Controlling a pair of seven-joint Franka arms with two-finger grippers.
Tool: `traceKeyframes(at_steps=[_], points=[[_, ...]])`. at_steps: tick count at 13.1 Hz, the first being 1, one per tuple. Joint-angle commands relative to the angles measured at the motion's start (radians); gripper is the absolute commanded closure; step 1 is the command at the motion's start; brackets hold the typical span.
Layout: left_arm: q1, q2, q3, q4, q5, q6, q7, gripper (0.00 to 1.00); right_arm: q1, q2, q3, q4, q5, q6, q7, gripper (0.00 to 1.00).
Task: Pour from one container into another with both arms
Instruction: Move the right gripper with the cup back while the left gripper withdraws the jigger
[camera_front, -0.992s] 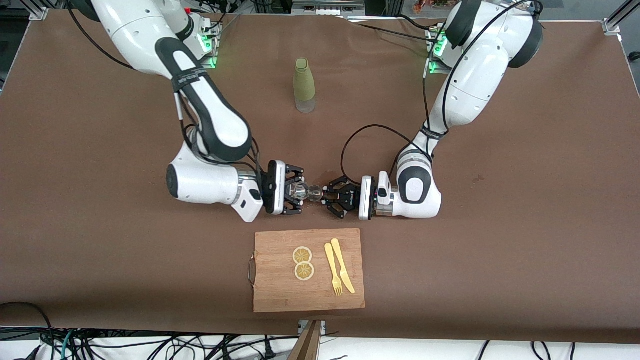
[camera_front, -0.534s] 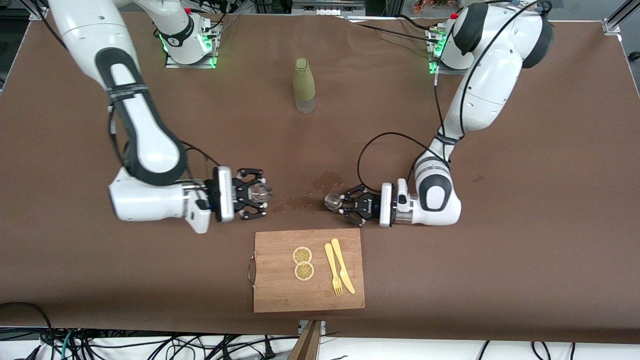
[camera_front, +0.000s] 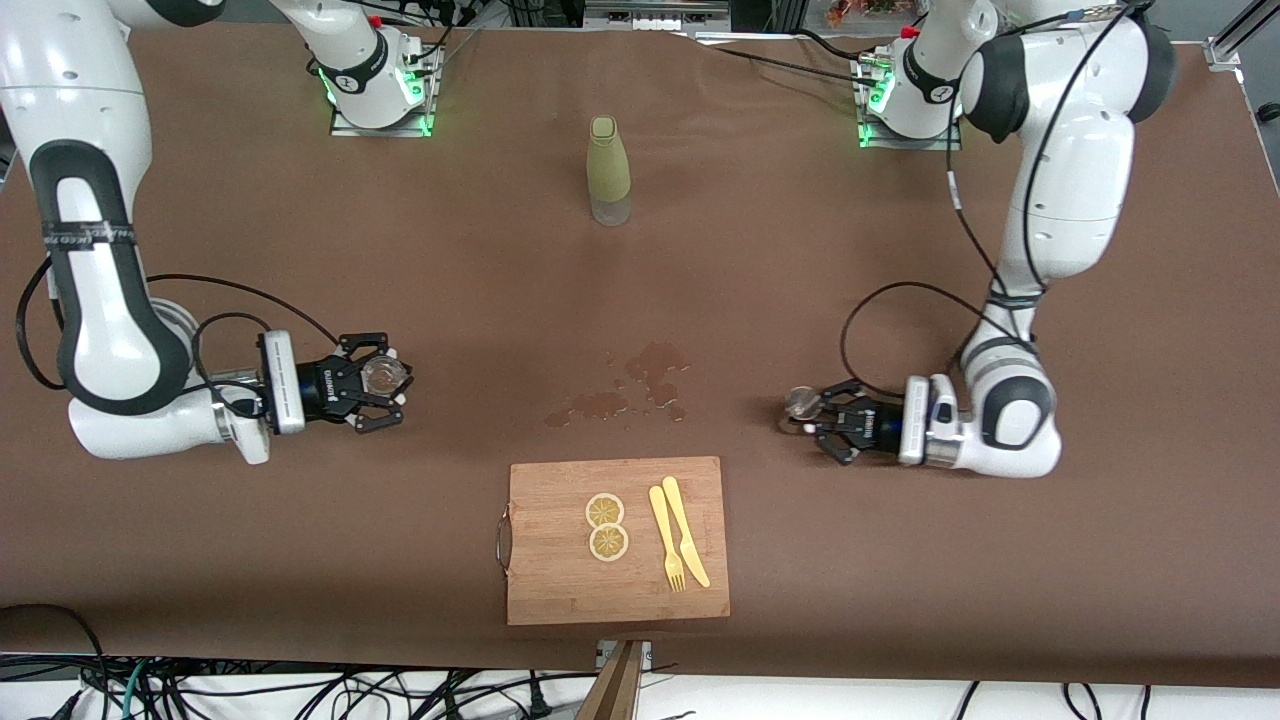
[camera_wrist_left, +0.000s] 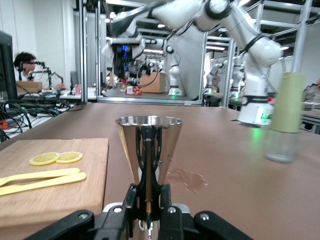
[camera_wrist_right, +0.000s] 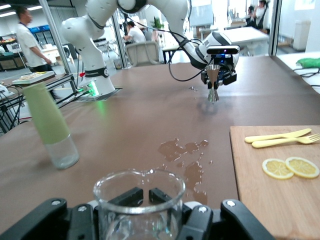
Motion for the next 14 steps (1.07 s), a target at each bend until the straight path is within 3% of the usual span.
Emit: traceKeyframes(at_steps=[1,4,9,14], points=[[0.072,0.004,0.040,-0.019,0.020,-0.130,0.082,1.00,-0.072,0.046,0.015,-0.039,0.005,-0.043,-0.146,1.00],[0.150,0.007,0.104,-0.019,0.106,-0.237,0.128,1.00,-0.119,0.127,0.003,-0.053,0.001,-0.049,-0.292,1.00],[0.328,0.016,0.109,-0.021,0.219,-0.302,0.234,1.00,-0.176,0.261,-0.008,-0.050,0.005,-0.049,-0.415,1.00],[0.414,0.041,0.110,-0.021,0.301,-0.347,0.368,1.00,-0.196,0.324,-0.008,-0.048,0.015,-0.049,-0.441,1.00]])
